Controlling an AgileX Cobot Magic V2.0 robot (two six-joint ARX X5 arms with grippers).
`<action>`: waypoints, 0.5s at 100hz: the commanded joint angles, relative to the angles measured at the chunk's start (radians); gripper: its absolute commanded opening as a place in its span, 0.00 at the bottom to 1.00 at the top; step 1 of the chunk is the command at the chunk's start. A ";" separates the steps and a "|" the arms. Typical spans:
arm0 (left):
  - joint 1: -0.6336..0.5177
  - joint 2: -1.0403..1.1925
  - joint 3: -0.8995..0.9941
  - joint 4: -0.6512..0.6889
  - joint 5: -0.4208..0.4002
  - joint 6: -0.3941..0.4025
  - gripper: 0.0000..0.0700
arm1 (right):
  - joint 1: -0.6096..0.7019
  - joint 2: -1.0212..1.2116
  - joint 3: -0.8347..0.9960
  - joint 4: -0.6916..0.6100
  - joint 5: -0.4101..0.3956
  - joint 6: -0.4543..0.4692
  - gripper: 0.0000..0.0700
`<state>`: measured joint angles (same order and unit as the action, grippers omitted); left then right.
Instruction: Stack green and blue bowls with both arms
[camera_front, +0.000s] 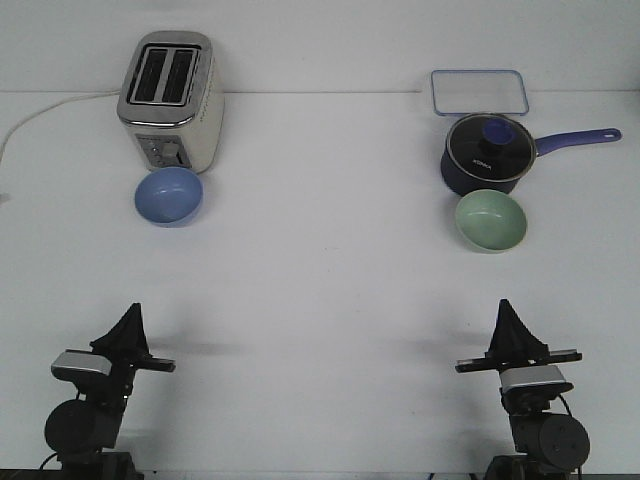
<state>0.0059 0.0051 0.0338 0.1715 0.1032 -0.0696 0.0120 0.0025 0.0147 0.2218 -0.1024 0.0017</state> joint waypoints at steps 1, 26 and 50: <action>0.001 -0.002 -0.020 0.010 -0.002 0.000 0.01 | 0.001 -0.001 -0.002 0.010 -0.002 0.009 0.00; 0.001 -0.002 -0.020 0.010 -0.002 0.000 0.02 | 0.001 -0.001 -0.002 0.010 -0.002 0.010 0.00; 0.001 -0.002 -0.020 0.010 -0.002 0.000 0.01 | 0.001 -0.001 0.005 0.009 0.000 0.016 0.00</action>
<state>0.0059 0.0055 0.0338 0.1715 0.1032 -0.0696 0.0120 0.0025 0.0147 0.2218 -0.1028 0.0029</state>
